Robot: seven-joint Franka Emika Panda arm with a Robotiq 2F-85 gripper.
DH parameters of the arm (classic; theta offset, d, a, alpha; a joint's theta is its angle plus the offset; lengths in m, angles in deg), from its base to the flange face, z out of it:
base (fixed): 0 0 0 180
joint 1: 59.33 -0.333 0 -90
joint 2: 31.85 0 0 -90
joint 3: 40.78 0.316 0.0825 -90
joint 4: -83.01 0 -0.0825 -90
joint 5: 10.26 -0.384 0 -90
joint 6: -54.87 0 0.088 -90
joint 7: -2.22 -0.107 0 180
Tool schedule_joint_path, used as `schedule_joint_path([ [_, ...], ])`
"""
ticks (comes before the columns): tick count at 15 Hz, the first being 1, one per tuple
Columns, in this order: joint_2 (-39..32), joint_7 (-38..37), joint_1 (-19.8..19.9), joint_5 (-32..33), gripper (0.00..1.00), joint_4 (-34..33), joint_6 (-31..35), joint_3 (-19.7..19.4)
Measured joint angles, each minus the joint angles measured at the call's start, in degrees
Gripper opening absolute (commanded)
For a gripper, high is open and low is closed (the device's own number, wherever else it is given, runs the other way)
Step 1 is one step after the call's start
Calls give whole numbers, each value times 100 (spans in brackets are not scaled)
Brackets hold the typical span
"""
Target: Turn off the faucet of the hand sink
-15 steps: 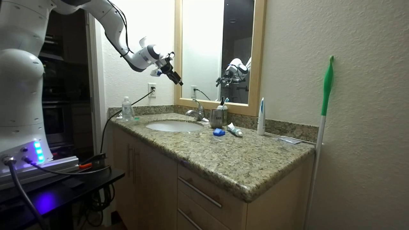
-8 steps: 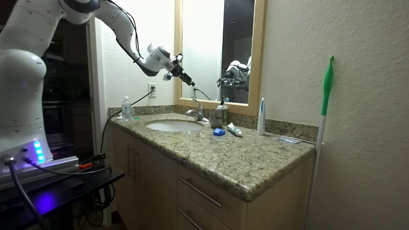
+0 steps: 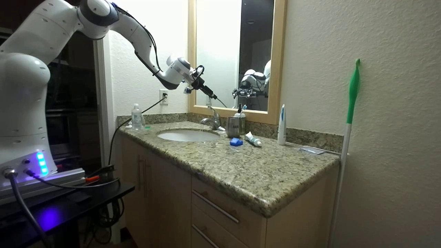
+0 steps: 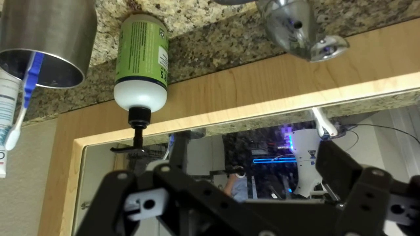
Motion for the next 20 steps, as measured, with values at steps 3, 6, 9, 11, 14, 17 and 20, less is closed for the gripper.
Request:
schedule_joint_path([
  [3, -79, 2, -11, -90, 100, -1, -164, 34],
  [6, -70, 2, -11, -90, 100, -7, -164, 31],
  [9, -97, 89, 1, -215, 100, 13, -279, 97],
  [11, -193, 155, -3, -342, 100, 20, -419, 181],
  [14, -246, 155, -4, -367, 100, 15, -443, 203],
  [17, -249, 155, -5, -368, 100, 14, -449, 203],
  [20, -257, 533, 39, -720, 100, -4, -597, 290],
])
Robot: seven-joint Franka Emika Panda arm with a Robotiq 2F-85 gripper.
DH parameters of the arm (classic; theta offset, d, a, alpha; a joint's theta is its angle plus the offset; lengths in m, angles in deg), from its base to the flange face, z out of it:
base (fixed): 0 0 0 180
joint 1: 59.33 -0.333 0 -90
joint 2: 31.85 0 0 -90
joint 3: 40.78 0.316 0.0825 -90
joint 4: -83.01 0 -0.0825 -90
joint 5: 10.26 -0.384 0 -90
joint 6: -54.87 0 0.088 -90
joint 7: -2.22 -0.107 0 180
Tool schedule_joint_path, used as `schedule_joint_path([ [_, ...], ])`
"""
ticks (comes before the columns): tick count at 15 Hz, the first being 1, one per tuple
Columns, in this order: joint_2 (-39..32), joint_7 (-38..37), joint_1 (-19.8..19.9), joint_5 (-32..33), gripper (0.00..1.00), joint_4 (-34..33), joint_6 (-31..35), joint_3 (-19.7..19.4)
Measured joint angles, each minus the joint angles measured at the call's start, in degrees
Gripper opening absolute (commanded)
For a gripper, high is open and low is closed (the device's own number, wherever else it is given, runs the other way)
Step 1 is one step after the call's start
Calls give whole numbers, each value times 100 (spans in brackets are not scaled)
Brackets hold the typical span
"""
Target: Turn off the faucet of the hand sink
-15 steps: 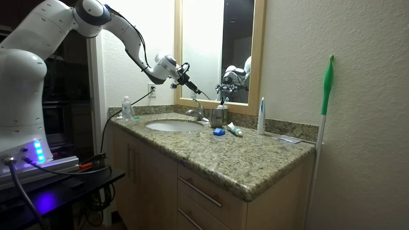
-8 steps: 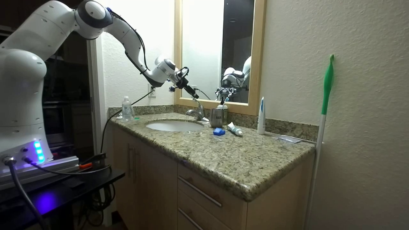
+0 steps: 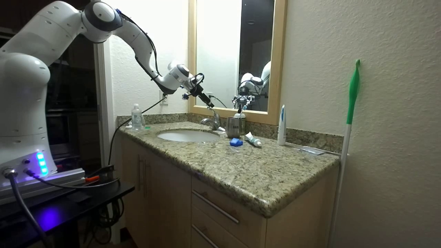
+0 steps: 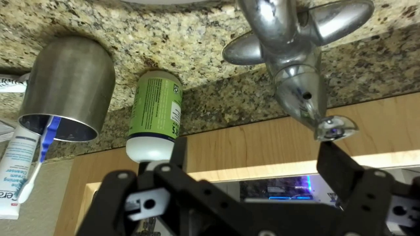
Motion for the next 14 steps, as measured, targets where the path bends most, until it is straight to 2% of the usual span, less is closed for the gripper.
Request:
schedule_joint_path([
  [2, -2, 631, 31, -590, 100, -15, -216, 73],
  [7, -104, 2210, 66, -2205, 100, -318, -1301, 162],
  [14, -481, 2922, 93, -3126, 100, -1225, -2575, 118],
])
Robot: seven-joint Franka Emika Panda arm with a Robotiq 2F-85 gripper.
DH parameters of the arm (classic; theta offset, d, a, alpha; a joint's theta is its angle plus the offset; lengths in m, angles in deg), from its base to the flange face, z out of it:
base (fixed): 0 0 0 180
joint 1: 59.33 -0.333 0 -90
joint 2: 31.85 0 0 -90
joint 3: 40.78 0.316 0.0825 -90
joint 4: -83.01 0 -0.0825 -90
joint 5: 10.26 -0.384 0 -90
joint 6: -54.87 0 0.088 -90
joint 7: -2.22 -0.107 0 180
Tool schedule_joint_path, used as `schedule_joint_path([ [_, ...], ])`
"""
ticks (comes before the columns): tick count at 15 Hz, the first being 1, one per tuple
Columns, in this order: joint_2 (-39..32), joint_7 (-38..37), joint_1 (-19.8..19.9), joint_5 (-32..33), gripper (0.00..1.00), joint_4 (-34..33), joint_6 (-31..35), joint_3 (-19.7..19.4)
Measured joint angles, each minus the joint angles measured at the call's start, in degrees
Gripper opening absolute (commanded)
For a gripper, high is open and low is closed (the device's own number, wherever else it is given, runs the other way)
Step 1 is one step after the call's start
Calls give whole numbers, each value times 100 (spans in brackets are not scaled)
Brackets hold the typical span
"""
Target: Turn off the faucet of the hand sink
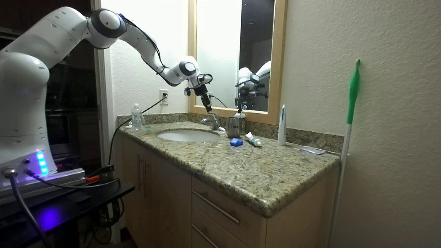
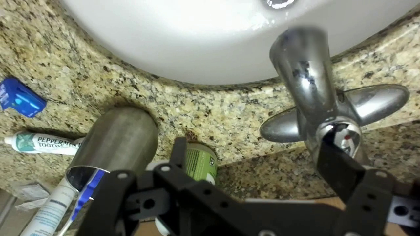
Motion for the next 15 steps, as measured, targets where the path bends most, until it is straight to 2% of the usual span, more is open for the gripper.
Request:
schedule_joint_path([
  [3, -150, 35, 63, -257, 100, -312, -321, -1],
  [10, -285, 96, 36, -172, 100, -355, -439, -53],
  [15, -558, -172, -427, 769, 100, -509, -862, -516],
])
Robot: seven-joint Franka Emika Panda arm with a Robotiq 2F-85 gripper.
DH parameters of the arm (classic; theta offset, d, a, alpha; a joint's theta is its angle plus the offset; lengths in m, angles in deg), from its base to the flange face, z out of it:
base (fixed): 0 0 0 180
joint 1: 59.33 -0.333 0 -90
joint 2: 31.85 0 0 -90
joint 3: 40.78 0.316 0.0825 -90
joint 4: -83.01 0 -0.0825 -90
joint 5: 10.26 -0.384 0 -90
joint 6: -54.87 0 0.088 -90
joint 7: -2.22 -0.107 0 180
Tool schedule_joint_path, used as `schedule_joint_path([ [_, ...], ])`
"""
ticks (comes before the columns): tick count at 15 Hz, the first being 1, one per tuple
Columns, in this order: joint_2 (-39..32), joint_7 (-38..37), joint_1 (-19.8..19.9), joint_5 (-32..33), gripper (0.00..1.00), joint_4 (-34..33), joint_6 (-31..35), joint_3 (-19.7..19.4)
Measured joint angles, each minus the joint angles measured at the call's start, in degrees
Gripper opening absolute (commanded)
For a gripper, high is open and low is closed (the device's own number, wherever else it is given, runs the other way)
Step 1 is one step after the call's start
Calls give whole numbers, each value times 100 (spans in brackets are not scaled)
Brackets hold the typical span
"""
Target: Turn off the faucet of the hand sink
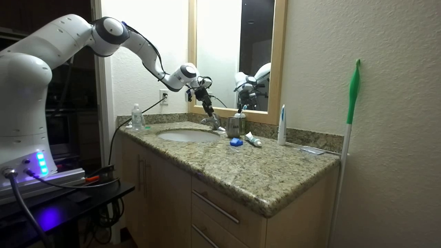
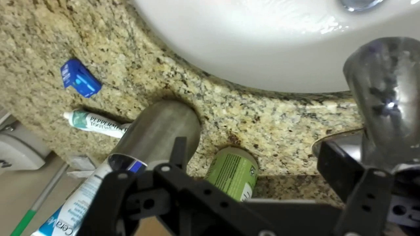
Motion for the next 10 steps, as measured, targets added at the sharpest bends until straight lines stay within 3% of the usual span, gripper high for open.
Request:
schedule_joint_path([
  [3, -134, -307, -205, 341, 100, -181, -180, -145],
  [10, -72, -650, -199, 352, 100, -333, -58, -176],
])
